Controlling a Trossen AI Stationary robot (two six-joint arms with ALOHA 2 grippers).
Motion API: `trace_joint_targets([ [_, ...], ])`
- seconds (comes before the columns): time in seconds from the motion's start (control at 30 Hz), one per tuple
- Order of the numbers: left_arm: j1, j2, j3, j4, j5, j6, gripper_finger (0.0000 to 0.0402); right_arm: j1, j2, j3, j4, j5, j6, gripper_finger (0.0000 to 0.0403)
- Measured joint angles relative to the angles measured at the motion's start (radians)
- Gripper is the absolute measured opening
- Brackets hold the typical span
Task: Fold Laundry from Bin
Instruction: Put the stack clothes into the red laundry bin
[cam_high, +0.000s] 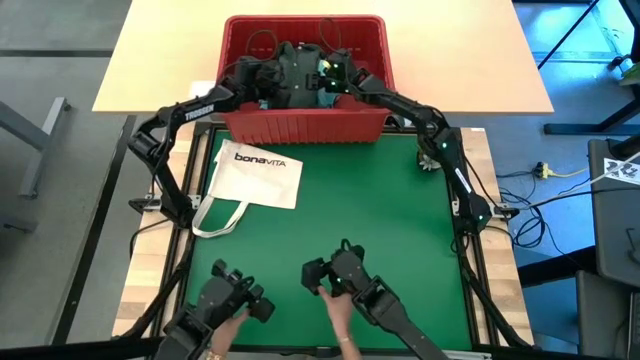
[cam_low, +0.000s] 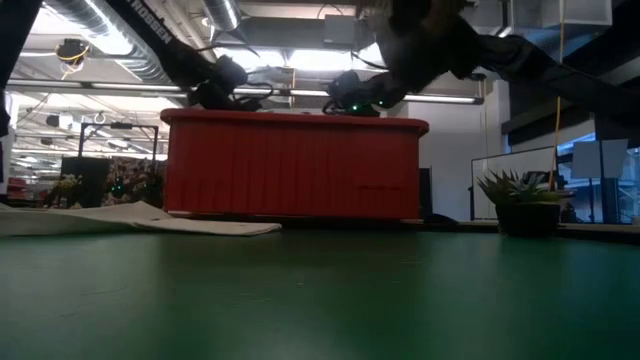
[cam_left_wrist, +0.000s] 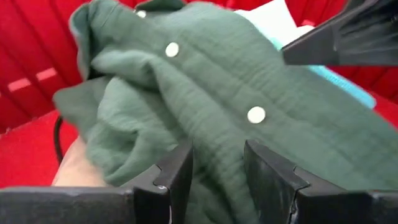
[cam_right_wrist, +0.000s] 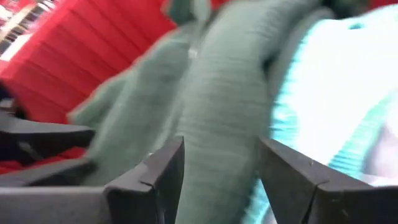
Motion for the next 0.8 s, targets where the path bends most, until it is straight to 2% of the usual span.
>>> trace_joint_targets([
  [0.23,0.032,0.0,0.0,-0.059,0.0,0.0,0.0139,-0.012,0.0,0.0,-0.114,0.011,0.004,0.0193],
  [0.43,0.04,0.0,0.0,-0.053,0.0,-0.001,0.0139,-0.017,0.0,0.003,-0.132,0.015,0.005,0.0193],
  [0.63,0.046,-0.052,0.006,-0.024,0.024,-0.008,0.0139,-0.023,0.0,0.109,-0.15,0.007,-0.005,0.0193],
  [0.8,0.046,-0.122,0.018,-0.038,0.029,-0.009,0.0139,-0.017,-0.034,0.13,-0.039,0.003,-0.027,0.0193],
])
